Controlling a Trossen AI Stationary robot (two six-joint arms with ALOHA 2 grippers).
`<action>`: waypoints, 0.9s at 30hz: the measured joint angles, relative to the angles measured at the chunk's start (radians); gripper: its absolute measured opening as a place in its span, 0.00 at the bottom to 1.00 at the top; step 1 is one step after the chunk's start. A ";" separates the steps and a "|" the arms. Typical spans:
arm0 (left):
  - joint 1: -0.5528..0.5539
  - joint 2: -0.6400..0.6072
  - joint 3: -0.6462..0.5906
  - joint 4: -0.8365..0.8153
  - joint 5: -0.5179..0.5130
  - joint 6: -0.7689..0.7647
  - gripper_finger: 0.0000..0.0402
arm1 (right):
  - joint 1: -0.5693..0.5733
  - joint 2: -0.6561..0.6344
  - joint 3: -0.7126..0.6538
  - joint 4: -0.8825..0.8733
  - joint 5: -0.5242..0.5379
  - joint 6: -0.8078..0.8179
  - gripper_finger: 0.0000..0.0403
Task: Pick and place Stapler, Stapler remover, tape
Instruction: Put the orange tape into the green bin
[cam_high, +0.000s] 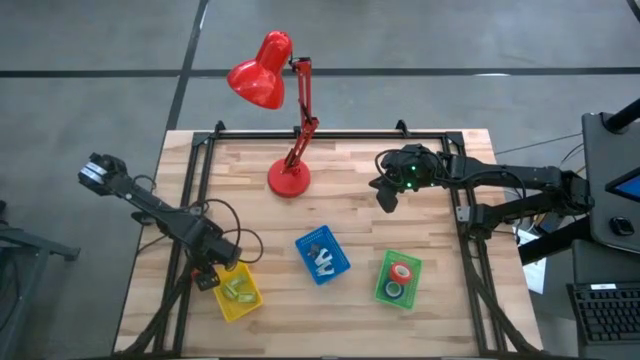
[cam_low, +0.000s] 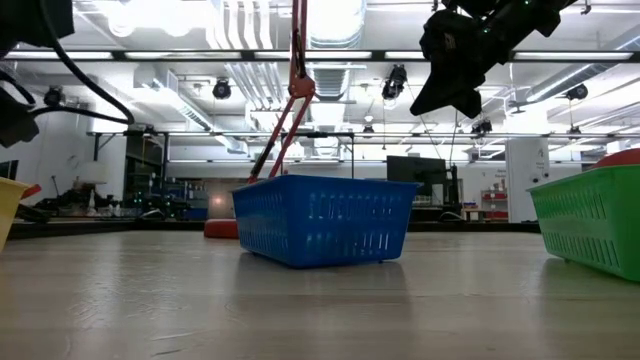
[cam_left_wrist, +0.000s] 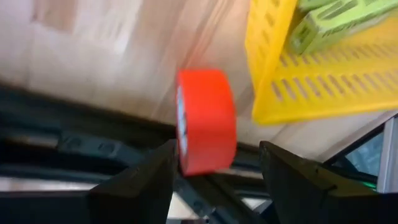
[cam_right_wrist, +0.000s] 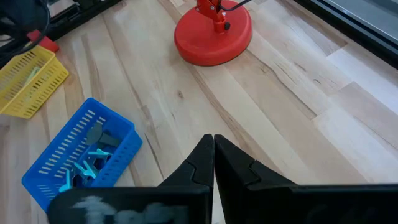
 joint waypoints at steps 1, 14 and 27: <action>0.000 0.003 -0.007 0.023 0.000 0.001 0.57 | 0.000 0.000 0.000 0.000 0.000 0.000 0.02; 0.000 0.009 -0.083 0.057 0.057 0.071 0.38 | 0.000 0.000 0.000 0.002 0.008 0.000 0.02; 0.000 -0.069 -0.024 -0.020 0.080 0.088 0.26 | 0.000 0.000 0.000 0.002 0.008 0.000 0.02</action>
